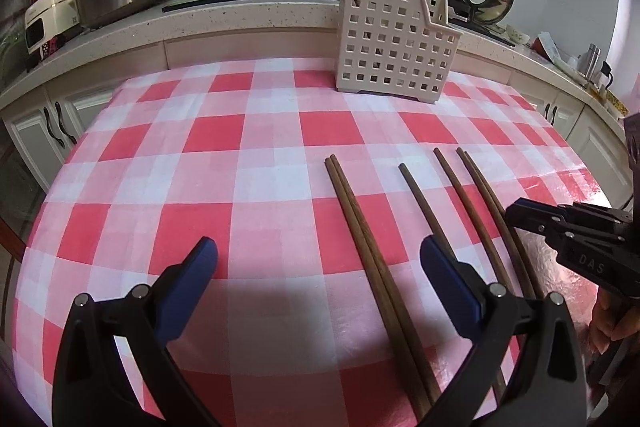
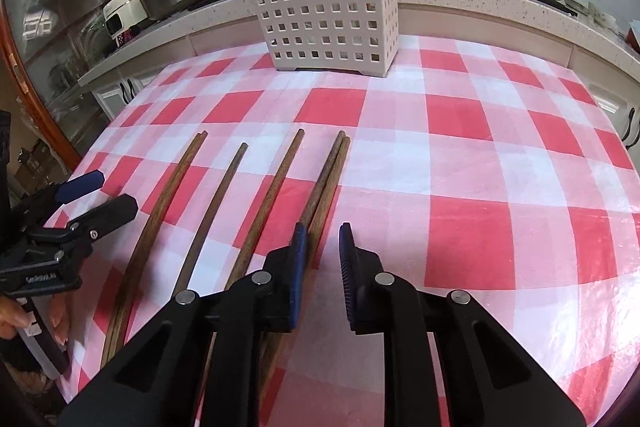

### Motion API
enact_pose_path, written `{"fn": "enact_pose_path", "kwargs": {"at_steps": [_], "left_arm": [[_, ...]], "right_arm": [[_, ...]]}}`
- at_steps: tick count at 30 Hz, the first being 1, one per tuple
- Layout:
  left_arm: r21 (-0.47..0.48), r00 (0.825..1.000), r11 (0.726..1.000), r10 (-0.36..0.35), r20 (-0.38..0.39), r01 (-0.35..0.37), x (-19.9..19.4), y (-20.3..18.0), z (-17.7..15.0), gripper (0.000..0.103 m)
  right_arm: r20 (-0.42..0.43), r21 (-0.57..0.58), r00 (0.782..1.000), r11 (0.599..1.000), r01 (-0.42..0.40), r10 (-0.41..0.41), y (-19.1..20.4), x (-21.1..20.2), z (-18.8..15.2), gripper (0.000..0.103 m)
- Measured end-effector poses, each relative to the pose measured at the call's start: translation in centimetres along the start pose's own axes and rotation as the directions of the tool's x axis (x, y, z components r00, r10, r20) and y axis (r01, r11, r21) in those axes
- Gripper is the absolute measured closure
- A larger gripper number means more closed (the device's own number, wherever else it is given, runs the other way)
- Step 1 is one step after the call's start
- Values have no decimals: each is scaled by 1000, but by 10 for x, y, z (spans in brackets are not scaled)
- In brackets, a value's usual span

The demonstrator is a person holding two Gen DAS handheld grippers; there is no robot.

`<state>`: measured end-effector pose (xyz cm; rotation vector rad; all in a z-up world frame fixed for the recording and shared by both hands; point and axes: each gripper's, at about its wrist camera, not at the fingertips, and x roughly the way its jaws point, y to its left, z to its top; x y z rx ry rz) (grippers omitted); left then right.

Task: Organize utensils
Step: 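Move both open grippers back down over the chopsticks on the cloth, then close the right gripper on a brown chopstick while the left gripper closes on another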

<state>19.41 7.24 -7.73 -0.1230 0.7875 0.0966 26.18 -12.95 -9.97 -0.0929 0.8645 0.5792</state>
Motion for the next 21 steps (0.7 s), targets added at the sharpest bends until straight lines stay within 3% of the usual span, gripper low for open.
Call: {"fn": "enact_pose_path", "kwargs": {"at_steps": [9, 21], "left_arm": [[-12, 999, 999, -32, -16, 32, 4, 1, -2, 5], [-63, 998, 997, -57, -39, 55, 13, 11, 1, 5]], "right_arm": [[-14, -31, 995, 995, 99, -99, 15, 13, 9, 90], [-17, -59, 989, 988, 143, -144, 17, 27, 24, 94]]}}
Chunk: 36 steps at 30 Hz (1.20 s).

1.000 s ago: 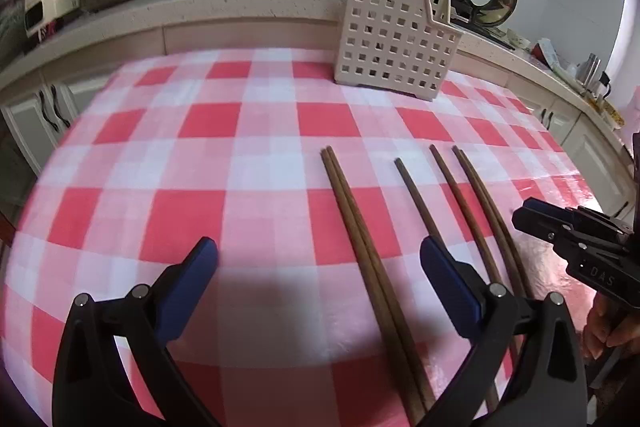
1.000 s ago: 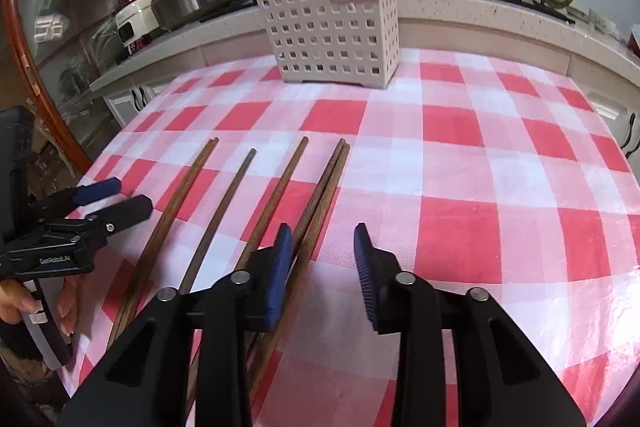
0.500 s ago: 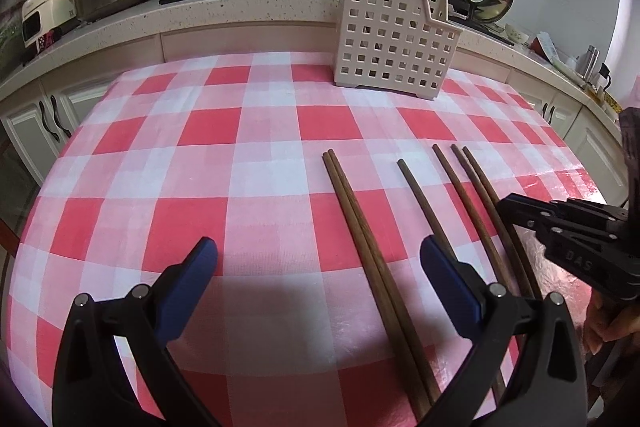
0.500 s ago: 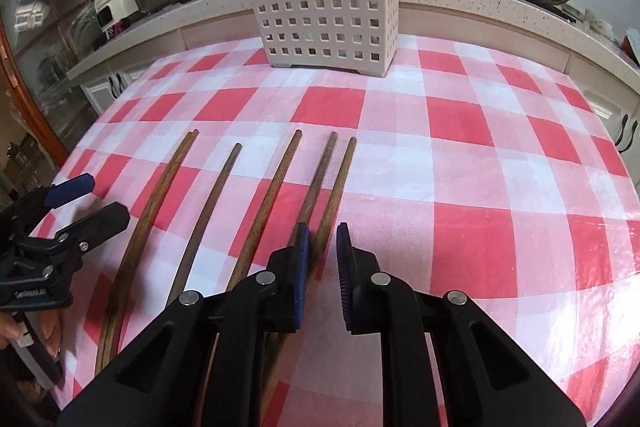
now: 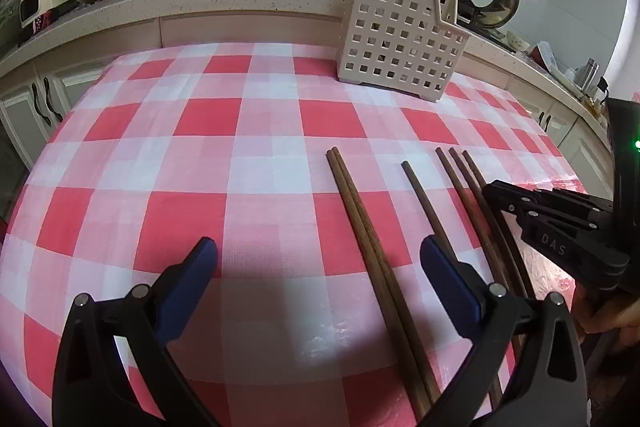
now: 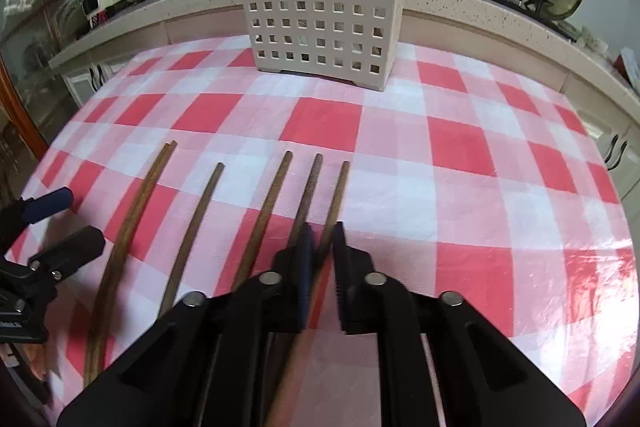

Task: Organize utensils
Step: 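Close the right gripper on a brown chopstick while the left gripper closes on another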

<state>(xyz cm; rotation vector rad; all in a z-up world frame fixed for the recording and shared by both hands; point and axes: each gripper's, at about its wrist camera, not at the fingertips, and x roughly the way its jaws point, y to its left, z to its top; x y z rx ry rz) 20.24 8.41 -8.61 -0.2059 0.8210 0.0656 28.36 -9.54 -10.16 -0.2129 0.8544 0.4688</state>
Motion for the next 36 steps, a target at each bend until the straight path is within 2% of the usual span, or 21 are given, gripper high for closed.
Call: {"fn": "enact_pose_path", "kwargs": {"at_steps": [4, 11, 16, 23, 27, 28, 30, 36], "left_arm": [[-13, 1000, 1000, 17, -23, -17, 6, 1, 2, 6], [-46, 995, 995, 88, -53, -91, 15, 5, 9, 25], [-22, 989, 991, 133, -70, -134, 20, 1, 12, 25], [-12, 987, 991, 133, -86, -135, 24, -8, 15, 24], [-14, 982, 986, 165, -93, -167, 27, -11, 18, 24], [-15, 981, 985, 168, -94, -170, 27, -12, 19, 26], [-6, 985, 989, 150, -83, -151, 26, -15, 18, 38], [11, 987, 990, 144, -71, -143, 24, -21, 16, 51]], "right_arm": [[8, 34, 1000, 999, -25, 25, -8, -1, -2, 96], [12, 70, 998, 995, -68, 67, -20, -6, -7, 97], [15, 80, 995, 992, -99, 98, -23, -7, -8, 97], [17, 90, 992, 988, -123, 122, -26, -7, -8, 97], [15, 79, 993, 990, -120, 119, -25, -7, -8, 96], [14, 76, 993, 990, -119, 119, -25, -7, -8, 96], [11, 64, 993, 991, -116, 115, -23, -6, -7, 96], [4, 23, 995, 995, -101, 101, -19, -5, -5, 96]]}}
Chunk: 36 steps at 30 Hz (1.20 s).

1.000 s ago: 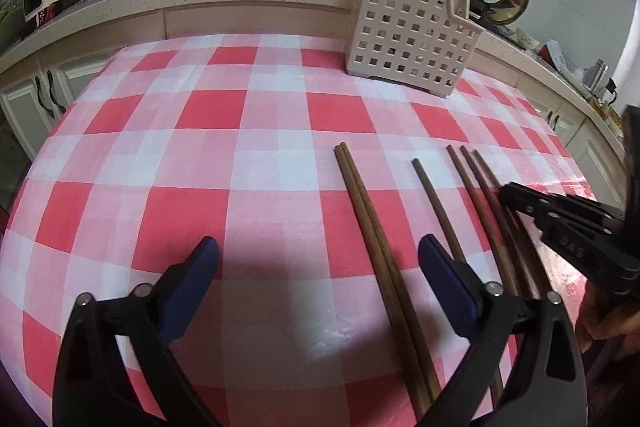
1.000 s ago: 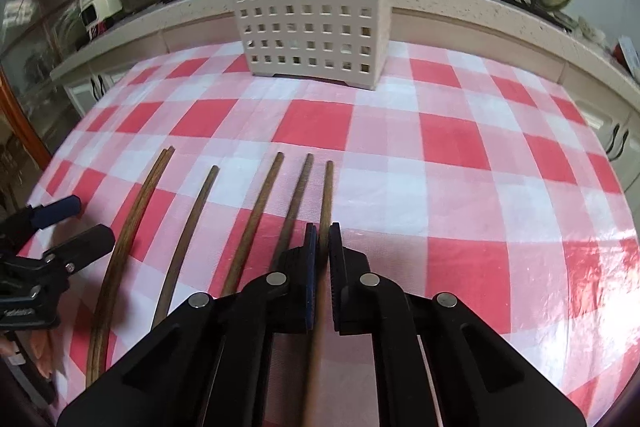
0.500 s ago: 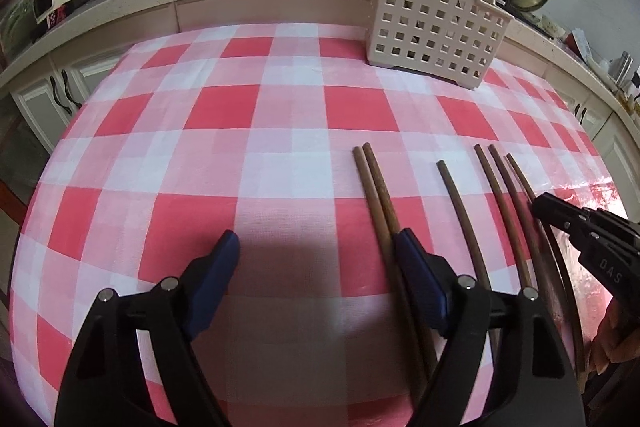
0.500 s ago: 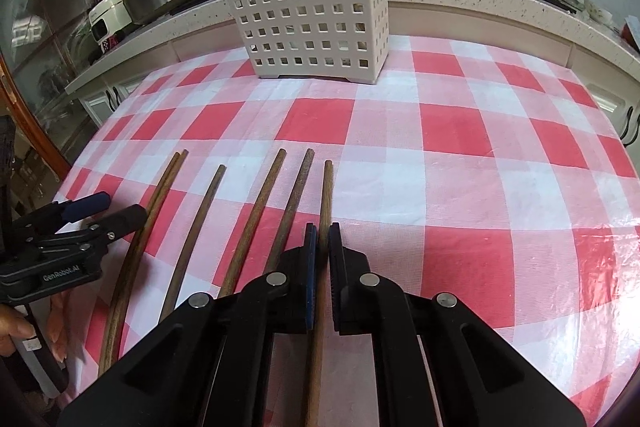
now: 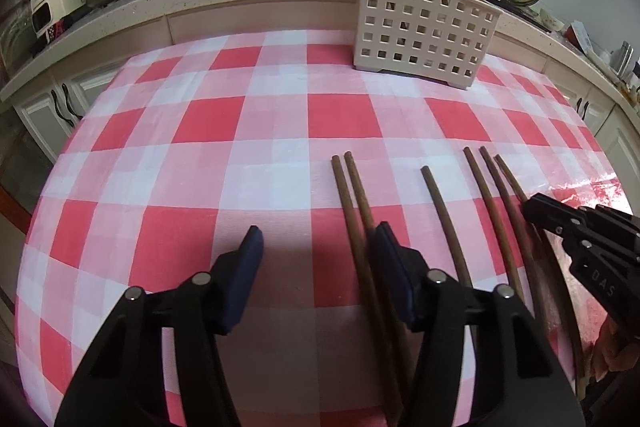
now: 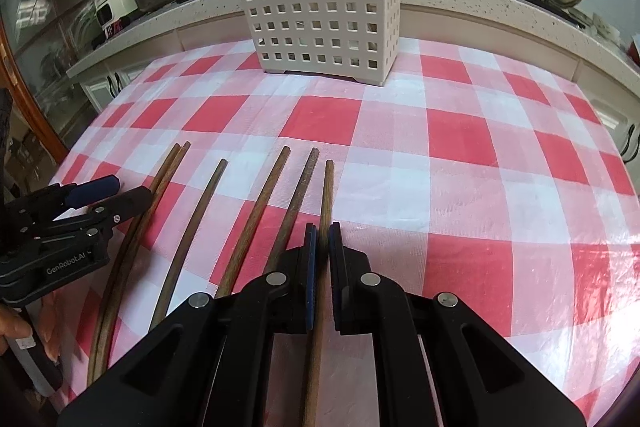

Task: Organize utensils
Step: 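Close the right gripper on a brown chopstick while the left gripper closes on another, then lift both chopsticks upright and carry them above the white caddy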

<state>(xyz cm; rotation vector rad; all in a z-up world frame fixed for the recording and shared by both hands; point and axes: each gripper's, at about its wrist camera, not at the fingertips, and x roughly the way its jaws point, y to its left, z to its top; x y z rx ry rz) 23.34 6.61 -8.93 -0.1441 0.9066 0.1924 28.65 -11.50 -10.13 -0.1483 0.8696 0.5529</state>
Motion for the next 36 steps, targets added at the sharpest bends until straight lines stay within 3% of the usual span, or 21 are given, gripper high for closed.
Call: {"fn": "enact_pose_path", "kwargs": {"at_steps": [3, 6, 11, 16, 20, 23, 31, 36], "left_arm": [[-32, 999, 999, -31, -16, 31, 0, 7, 1, 60], [-33, 999, 999, -42, -9, 42, 0, 8, -1, 61], [25, 1000, 999, 26, -8, -26, 3, -5, -2, 61], [33, 1000, 999, 27, 4, -27, 3, -13, -3, 60], [61, 1000, 998, 18, 9, -19, 1, -15, -4, 77], [74, 1000, 997, -5, 6, 5, 1, -16, -4, 94], [30, 994, 993, -110, -5, 110, 0, -3, -2, 97], [33, 987, 988, -155, 46, 153, -17, -3, 0, 97]], "right_arm": [[0, 3, 1000, 1000, -5, 5, -1, 0, 0, 96], [0, 3, 1000, 1000, -6, 6, -1, 0, 0, 96], [0, 5, 1000, 1000, -8, 8, -1, 0, 0, 96], [-5, -7, 1000, 1000, 2, -2, 0, 2, 2, 96], [-8, -37, 1000, 999, 20, -21, 4, 4, 5, 96], [-9, -72, 999, 997, 41, -42, 9, 5, 5, 96], [12, -37, 1000, 999, -1, 1, -2, -1, 4, 97], [89, -31, 995, 998, -51, 54, -3, -23, 7, 96]]}}
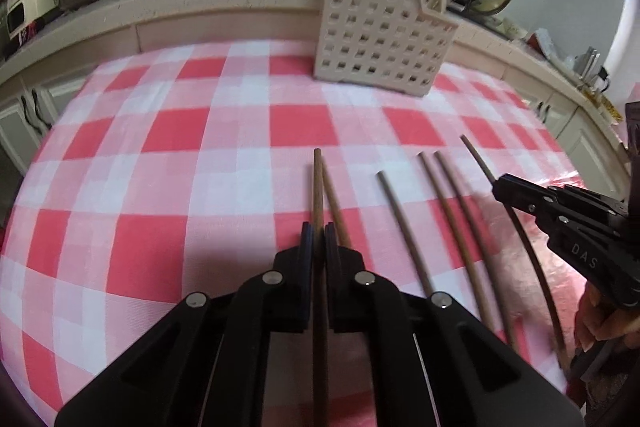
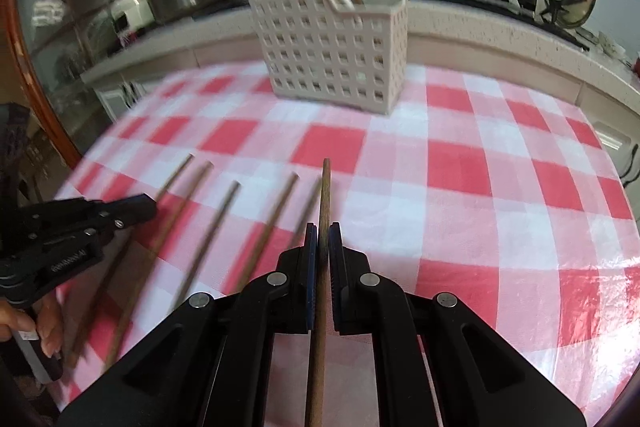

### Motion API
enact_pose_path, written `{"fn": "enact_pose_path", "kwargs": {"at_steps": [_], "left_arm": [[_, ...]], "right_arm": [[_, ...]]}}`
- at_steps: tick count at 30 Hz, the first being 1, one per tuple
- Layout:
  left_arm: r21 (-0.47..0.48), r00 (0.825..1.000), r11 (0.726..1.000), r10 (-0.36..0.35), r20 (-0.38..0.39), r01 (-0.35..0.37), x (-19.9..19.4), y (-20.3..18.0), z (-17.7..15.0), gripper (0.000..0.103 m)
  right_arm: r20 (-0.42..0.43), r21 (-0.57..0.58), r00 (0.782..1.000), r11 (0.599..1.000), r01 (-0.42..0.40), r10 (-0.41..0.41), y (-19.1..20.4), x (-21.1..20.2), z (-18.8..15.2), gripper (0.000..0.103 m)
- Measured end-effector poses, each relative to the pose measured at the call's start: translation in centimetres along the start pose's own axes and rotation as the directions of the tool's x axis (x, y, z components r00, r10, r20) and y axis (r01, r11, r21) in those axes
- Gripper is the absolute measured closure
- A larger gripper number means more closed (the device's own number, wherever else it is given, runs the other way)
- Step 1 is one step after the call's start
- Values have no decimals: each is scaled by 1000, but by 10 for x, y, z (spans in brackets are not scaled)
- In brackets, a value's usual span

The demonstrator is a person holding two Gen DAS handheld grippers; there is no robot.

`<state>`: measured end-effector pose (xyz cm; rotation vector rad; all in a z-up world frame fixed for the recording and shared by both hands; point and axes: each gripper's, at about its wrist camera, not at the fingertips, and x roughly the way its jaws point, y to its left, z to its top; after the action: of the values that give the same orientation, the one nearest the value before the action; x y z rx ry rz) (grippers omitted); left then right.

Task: Organize utensils
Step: 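Lift both chopsticks upright and carry them above the white caddy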

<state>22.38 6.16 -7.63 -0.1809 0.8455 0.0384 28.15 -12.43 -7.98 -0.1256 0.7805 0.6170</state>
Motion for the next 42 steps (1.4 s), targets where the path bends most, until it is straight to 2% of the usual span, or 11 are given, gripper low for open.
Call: {"fn": "enact_pose_path", "kwargs": {"at_steps": [6, 13, 22, 32, 42], "left_arm": [[20, 996, 1000, -23, 91, 21, -31, -8, 5, 97], [50, 979, 998, -37, 200, 28, -75, -16, 15, 97], [76, 950, 997, -47, 310, 25, -118, -21, 15, 97], [115, 916, 993, -62, 396, 17, -153, -31, 7, 97], [134, 880, 990, -27, 474, -41, -169, -39, -1, 97]], "right_arm": [[93, -4, 996, 1000, -15, 15, 4, -29, 7, 97], [193, -28, 981, 1000, -11, 17, 14, -66, 17, 97], [332, -35, 943, 999, 2, 10, 19, -112, 19, 97], [410, -62, 912, 998, 6, 20, 30, -145, 14, 97], [440, -78, 898, 997, 16, 20, 37, -162, 5, 97]]}}
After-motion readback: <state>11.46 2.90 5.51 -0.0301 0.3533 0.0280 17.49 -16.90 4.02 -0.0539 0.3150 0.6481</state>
